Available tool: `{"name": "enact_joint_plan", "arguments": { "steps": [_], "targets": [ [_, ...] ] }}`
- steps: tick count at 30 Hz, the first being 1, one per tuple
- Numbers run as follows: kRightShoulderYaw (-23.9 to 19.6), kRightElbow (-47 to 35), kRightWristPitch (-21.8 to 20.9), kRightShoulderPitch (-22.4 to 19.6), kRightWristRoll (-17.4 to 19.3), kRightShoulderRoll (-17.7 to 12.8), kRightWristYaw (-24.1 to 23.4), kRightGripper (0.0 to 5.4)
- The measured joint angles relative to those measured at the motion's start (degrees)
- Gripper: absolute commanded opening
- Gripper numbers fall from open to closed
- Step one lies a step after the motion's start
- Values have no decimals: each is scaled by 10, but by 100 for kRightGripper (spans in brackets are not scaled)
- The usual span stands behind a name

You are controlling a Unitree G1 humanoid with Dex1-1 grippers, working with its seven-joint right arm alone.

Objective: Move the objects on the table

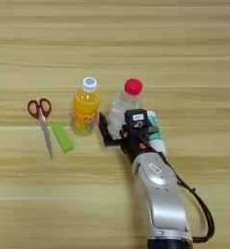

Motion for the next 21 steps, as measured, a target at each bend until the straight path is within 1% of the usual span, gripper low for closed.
{"name": "enact_joint_plan", "arguments": {
  "steps": [7, 11, 15, 19, 21],
  "targets": [
    [0, -1, 0, 0, 0, 0, 0, 538],
    [0, -18, 3, 5, 0, 0, 0, 538],
    [-7, -55, 13, 27, 1, -4, 0, 538],
    [-8, -86, 22, 41, 1, -5, 0, 538],
    [-9, -108, 27, 55, 3, -5, 0, 538]
  ]
}}
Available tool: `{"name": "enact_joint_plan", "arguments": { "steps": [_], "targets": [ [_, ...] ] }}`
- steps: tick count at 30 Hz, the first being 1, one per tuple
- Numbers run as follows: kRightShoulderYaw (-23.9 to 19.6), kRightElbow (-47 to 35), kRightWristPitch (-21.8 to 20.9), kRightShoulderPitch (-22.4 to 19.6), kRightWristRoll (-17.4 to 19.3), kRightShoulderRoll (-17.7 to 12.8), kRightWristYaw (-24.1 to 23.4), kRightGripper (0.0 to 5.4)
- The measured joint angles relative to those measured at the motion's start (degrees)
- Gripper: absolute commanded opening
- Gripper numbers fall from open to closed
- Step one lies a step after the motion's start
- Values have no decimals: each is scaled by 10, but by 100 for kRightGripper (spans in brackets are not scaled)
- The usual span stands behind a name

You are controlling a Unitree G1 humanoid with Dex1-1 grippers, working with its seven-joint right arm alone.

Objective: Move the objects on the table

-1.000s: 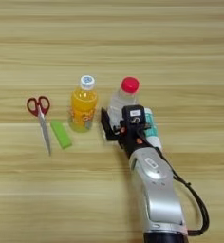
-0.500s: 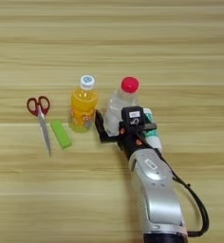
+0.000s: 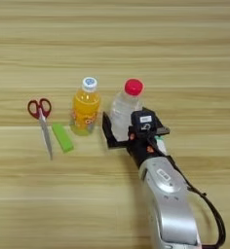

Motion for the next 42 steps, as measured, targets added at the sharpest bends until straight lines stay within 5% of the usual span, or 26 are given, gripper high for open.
{"name": "enact_joint_plan", "arguments": {
  "steps": [11, 25, 32, 37, 42],
  "targets": [
    [-4, -149, 47, 147, 25, 4, 8, 538],
    [31, -206, 43, 239, 16, 6, 23, 538],
    [82, -219, -29, 244, -25, -14, 49, 538],
    [98, -212, -24, 221, -19, -15, 63, 538],
    [118, -191, 28, 163, 0, -15, 76, 538]
  ]
}}
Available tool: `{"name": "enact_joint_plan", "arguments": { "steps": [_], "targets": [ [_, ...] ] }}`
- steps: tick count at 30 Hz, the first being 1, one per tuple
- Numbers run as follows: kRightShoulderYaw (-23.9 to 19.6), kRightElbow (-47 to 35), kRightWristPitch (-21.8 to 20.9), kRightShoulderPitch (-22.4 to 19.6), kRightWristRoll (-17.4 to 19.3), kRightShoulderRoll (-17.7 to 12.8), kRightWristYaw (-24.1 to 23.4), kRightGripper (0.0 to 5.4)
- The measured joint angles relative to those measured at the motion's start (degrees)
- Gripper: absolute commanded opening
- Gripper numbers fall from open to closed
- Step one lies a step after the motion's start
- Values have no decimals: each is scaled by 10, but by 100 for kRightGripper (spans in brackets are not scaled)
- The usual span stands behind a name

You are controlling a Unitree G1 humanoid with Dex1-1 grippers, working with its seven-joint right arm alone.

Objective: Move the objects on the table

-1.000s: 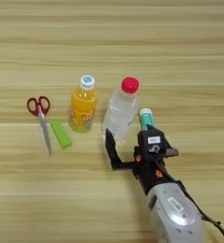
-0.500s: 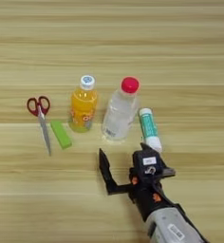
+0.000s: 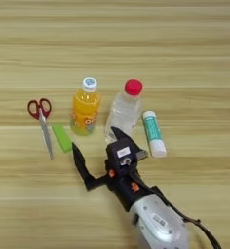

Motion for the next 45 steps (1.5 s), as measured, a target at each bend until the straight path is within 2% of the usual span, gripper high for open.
{"name": "enact_joint_plan", "arguments": {
  "steps": [8, 13, 21, 45],
  "targets": [
    [20, 52, 68, -66, 16, 7, 1, 538],
    [28, 71, 79, -84, 18, 8, 1, 538],
    [46, 145, 67, -100, -2, 8, -2, 538],
    [50, 208, 45, -127, -22, 13, -1, 538]
  ]
}}
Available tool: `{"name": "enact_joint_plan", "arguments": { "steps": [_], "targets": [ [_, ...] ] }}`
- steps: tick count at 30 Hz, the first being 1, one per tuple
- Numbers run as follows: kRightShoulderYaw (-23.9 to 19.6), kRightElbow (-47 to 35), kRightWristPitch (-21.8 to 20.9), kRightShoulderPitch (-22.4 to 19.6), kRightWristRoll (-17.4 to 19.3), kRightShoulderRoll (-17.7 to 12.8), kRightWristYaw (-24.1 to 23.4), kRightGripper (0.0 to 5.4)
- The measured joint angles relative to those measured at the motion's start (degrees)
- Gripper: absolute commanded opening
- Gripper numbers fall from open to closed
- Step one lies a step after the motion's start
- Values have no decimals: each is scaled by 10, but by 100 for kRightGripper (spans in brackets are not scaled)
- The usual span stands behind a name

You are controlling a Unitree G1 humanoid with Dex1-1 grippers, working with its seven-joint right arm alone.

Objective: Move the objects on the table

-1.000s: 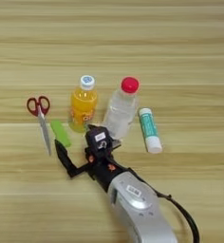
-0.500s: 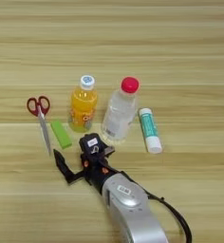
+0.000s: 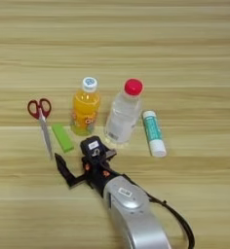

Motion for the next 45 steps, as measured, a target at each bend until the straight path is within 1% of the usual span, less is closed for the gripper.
{"name": "enact_joint_plan", "arguments": {
  "steps": [12, 22, 30, 45],
  "targets": [
    [0, 32, -25, -18, -2, 0, 1, 538],
    [11, 41, -27, -24, -2, 0, 2, 538],
    [36, 34, -27, -21, -3, 3, 5, 538],
    [35, 49, -38, -27, -6, 2, 4, 538]
  ]
}}
